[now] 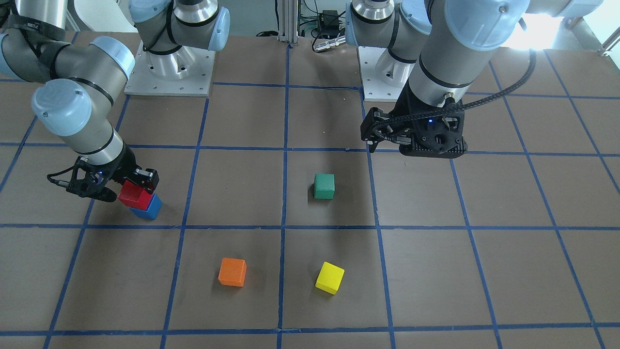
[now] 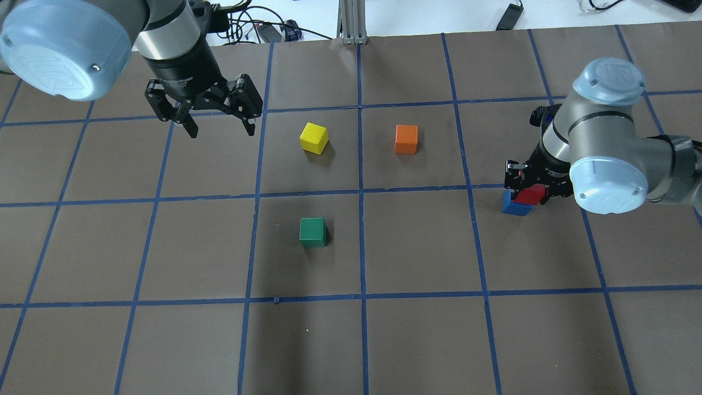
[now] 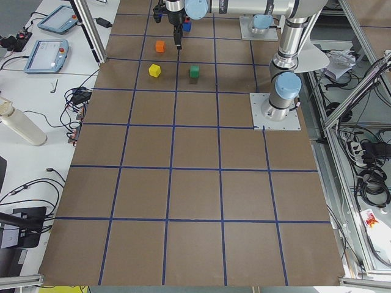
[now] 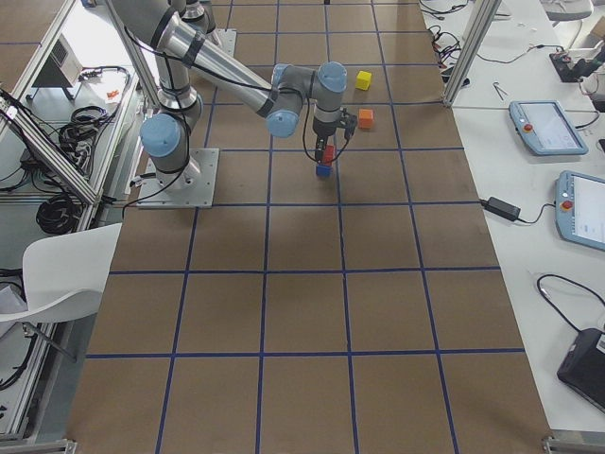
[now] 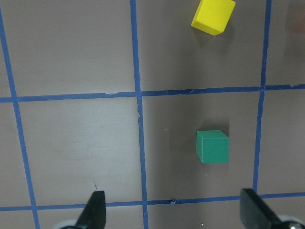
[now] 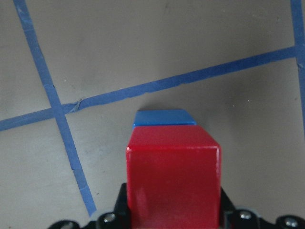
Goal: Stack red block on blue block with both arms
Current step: 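Lower the red cube onto the blue cube and open the right gripper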
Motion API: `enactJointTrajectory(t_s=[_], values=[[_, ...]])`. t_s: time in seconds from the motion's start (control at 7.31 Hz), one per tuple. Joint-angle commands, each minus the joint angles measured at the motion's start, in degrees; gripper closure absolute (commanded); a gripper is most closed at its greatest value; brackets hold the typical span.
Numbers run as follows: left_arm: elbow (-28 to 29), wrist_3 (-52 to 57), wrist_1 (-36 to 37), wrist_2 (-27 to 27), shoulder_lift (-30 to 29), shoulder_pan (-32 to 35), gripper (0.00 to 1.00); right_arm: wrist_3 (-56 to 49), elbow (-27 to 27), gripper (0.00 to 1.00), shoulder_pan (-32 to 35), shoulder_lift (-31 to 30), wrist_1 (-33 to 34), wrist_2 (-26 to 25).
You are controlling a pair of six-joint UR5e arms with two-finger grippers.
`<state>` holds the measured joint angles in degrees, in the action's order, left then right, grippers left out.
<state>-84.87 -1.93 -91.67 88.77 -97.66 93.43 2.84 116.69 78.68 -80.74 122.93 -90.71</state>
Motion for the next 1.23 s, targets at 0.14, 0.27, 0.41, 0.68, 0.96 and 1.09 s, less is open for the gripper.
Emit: enactJointTrajectory(t_s=[0.14, 0.27, 0.41, 0.68, 0.96, 1.09], values=[[0.31, 0.00, -0.09, 0.00, -0.07, 0.00, 0.00, 0.86, 0.29, 0.88, -0.02, 0.23, -0.06, -0.09], [0.31, 0.00, -0.09, 0.09, 0.02, 0.00, 0.00, 0.86, 0.29, 0.83, -0.02, 0.32, -0.15, 0.00], [0.40, 0.09, -0.09, 0.09, 0.02, 0.00, 0.00, 0.86, 0.29, 0.71, -0.02, 0.32, 0.11, -0.08], [0.23, 0.09, -0.09, 0.09, 0.02, 0.00, 0.00, 0.24, 0.11, 0.32, -0.02, 0.40, 1.25, -0.08], [0.31, 0.09, -0.09, 0.09, 0.10, 0.00, 0.00, 0.59, 0.11, 0.15, -0.02, 0.40, 1.61, 0.18], [0.23, 0.09, -0.09, 0.09, 0.02, 0.00, 0.00, 0.77, -0.24, 0.12, -0.02, 0.40, 1.52, 0.18]])
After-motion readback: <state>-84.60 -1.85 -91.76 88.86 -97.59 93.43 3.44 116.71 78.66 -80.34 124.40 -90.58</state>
